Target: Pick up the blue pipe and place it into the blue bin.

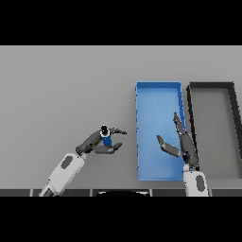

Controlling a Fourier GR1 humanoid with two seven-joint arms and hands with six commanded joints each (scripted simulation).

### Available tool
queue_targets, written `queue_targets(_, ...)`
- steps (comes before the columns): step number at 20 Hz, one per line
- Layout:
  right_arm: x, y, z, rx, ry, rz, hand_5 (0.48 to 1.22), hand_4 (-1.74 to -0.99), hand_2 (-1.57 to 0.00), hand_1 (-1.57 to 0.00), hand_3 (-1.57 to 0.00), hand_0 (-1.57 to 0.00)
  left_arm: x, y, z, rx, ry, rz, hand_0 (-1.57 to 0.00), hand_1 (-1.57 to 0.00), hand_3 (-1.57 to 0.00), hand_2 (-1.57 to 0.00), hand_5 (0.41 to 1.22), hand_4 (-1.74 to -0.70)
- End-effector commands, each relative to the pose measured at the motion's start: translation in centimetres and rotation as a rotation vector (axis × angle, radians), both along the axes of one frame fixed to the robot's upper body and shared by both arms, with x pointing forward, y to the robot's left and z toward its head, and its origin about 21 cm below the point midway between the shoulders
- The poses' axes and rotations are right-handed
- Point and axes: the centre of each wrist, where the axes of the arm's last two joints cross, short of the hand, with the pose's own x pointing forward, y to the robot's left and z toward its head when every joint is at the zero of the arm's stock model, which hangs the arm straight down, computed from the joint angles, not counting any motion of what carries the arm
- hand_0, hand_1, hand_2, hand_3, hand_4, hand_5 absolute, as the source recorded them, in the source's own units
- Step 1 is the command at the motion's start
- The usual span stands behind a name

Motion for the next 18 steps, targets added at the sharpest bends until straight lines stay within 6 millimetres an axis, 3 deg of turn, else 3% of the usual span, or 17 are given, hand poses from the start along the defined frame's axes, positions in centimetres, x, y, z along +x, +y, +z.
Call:
queue_targets(1, 0.0, 0.3, -0.1, 0.002, -0.004, 0.000, 0.602, -1.259, 0.00, 0.00, 0.00, 0.00, 0.1, -0.1, -0.3, -0.016, 0.011, 0.020, -0.44, -0.59, -0.72, -0.70, 0.828, -1.35)
queue_targets(4, 0.1, 0.2, 0.0, -0.001, -0.009, 0.003, 0.611, -1.262, 0.00, 0.00, 0.00, 0.00, -0.6, -0.9, -0.8, -0.035, 0.006, 0.041, -0.99, -1.07, -1.10, -1.12, 1.020, -1.53)
queue_targets(7, 0.4, 0.0, -0.1, -0.009, -0.001, 0.005, 0.615, -1.258, 0.00, 0.00, 0.00, 0.00, -1.3, -1.7, -0.4, -0.023, -0.054, 0.042, -1.28, -1.31, -1.27, -1.34, 1.118, -1.63)
queue_targets(12, 0.2, 0.5, -0.1, -0.013, -0.010, 0.008, 0.623, -1.244, 0.00, 0.00, 0.00, 0.00, -1.4, -2.3, 0.9, -0.111, -0.141, 0.016, -1.47, -1.49, -1.40, -1.50, 1.187, -1.70)
queue_targets(18, 0.3, 0.0, -0.1, -0.038, -0.020, 0.010, 0.634, -1.219, 0.00, 0.00, 0.00, 0.00, -1.1, -3.8, 5.7, -0.177, -0.232, -0.070, -1.55, -1.55, -1.44, -1.55, 1.212, -1.72)
